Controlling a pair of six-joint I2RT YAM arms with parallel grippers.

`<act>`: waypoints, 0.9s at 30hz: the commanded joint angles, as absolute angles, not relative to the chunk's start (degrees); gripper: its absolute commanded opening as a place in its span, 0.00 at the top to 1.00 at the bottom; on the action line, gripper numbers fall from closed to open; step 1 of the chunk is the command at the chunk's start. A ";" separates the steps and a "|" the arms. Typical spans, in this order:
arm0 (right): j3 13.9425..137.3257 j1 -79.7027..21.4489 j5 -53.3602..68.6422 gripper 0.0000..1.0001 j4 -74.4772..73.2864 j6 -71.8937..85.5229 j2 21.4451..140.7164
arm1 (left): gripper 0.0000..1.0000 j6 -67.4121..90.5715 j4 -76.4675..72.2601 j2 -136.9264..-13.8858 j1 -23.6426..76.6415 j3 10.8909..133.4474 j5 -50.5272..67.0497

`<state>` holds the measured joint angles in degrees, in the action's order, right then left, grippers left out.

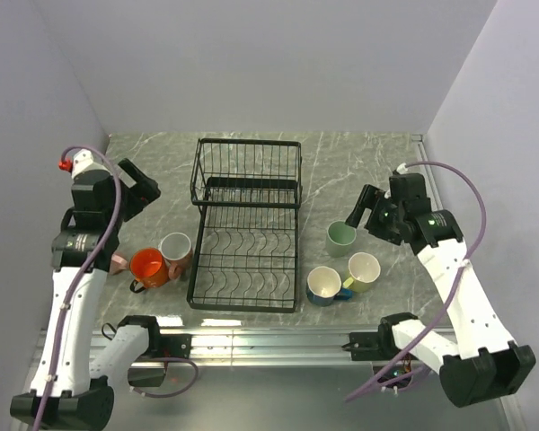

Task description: Load the cups into the dish rack

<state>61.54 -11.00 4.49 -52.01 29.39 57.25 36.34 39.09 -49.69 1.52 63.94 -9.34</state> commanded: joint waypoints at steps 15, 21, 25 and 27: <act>57.83 -11.16 -3.34 0.31 -38.85 27.95 75.92 | 0.01 36.65 66.97 -43.86 1.76 85.25 -6.50; 57.04 -11.34 -3.52 0.50 -37.97 29.18 78.40 | 0.02 38.50 67.85 -43.86 1.76 85.43 -6.68; 55.29 -12.57 -3.95 0.56 -37.79 30.85 79.28 | 0.01 38.41 68.90 -43.59 1.76 85.78 -7.20; 54.49 -13.09 -4.04 0.64 -37.62 31.46 79.98 | 0.01 38.23 69.61 -43.51 1.76 86.13 -7.56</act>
